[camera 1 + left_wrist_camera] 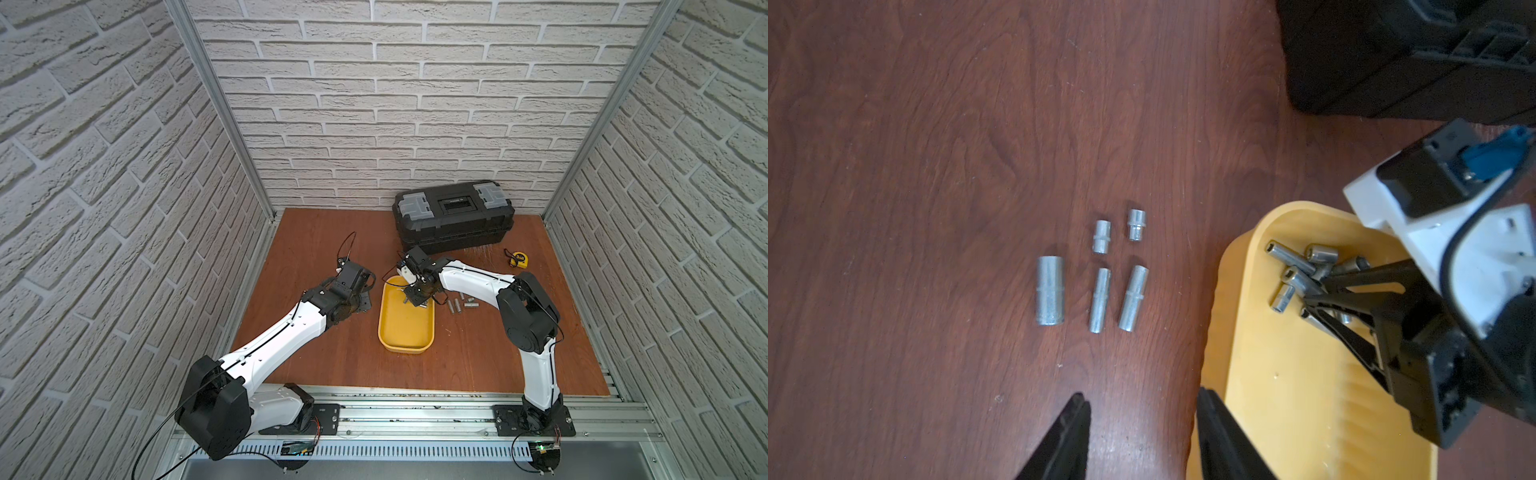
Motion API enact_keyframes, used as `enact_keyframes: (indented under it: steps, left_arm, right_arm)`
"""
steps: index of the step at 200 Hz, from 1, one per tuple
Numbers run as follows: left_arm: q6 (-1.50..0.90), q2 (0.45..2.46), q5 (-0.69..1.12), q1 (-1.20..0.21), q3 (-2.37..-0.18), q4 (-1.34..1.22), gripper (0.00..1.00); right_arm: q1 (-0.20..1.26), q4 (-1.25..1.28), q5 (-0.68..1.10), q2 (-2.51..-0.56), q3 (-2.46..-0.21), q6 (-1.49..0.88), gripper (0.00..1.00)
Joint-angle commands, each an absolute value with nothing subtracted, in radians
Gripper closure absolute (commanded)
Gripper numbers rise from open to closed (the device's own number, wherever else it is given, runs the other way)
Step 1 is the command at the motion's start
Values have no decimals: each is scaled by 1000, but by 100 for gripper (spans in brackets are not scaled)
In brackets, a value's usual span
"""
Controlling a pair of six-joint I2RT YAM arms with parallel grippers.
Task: Take out the socket from the storage box
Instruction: Pick up the socket head from the storage box.
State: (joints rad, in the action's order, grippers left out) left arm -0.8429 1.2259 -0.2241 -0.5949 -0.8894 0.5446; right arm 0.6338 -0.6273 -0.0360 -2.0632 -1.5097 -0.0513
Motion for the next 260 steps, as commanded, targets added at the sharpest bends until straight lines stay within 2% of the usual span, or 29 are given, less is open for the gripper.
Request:
enact_keyframes:
  steps: [1, 102, 260]
  left_arm:
    - [-860, 1189, -249, -591, -870, 514, 54]
    - [-868, 1185, -252, -591, -862, 508, 54]
    - [-870, 1172, -253, -592, -859, 506, 54]
  right_arm:
    - [643, -606, -61, -2076, -1534, -22, 72]
    - [646, -615, 20, -2126, -1532, 9, 73]
    - [646, -645, 16, -2121, -1487, 101, 73]
